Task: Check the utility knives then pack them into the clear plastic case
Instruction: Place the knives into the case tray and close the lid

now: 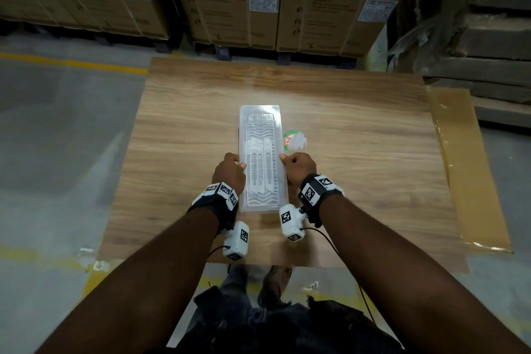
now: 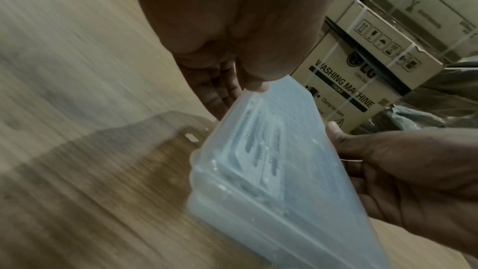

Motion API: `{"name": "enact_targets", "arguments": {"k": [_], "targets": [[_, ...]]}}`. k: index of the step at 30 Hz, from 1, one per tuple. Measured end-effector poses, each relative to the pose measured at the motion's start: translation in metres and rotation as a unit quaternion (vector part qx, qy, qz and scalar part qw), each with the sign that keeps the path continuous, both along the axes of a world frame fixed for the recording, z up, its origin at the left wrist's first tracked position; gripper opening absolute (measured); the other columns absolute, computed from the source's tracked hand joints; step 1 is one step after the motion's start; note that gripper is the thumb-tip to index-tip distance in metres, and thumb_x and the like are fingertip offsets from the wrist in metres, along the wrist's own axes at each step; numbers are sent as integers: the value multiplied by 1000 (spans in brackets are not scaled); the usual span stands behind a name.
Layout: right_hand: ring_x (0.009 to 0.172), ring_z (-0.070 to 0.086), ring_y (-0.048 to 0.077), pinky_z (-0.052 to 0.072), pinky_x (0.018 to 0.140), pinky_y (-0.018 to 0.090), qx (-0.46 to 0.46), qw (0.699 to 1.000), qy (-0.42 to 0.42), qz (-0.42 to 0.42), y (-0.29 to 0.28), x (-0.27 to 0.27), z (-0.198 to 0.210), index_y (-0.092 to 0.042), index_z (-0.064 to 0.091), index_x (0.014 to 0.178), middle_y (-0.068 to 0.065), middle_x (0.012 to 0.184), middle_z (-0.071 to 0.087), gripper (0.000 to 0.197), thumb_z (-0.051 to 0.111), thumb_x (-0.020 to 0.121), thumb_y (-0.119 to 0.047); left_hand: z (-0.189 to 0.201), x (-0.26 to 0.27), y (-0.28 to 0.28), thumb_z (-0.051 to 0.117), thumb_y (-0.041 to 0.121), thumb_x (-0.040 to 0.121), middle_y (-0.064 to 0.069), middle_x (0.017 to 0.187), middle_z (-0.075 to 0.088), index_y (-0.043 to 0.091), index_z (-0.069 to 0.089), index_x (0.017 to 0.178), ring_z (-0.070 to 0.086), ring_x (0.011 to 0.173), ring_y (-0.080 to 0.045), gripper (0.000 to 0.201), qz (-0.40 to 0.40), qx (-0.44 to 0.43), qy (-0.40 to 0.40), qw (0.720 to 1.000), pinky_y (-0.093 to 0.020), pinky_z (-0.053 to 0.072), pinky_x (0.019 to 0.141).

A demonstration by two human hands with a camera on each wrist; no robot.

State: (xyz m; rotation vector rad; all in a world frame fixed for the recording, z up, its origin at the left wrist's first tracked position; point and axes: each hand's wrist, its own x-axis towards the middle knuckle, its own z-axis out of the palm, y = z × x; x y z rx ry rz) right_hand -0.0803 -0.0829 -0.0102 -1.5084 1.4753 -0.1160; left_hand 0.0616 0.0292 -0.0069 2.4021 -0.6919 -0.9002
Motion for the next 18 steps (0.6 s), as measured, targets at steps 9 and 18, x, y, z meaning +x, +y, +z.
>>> {"name": "enact_targets", "arguments": {"k": [9, 18], "targets": [[73, 70, 35, 62, 66, 46, 130, 986, -64, 83, 21, -40, 9, -10, 58, 79, 12, 78, 65, 26, 76, 85, -27, 0, -5, 41, 65, 34, 90, -11, 115, 65, 9, 51, 127, 61, 108, -27, 47, -66, -2, 53, 996, -32, 46, 89], [53, 63, 24, 54, 42, 28, 138, 986, -67, 70, 39, -52, 10, -8, 54, 76, 13, 71, 60, 22, 74, 85, -7, -1, -18, 65, 76, 21, 82, -11, 96, 65, 10, 57, 112, 64, 63, -15, 37, -31, -36, 118, 992, -16, 49, 45]]}}
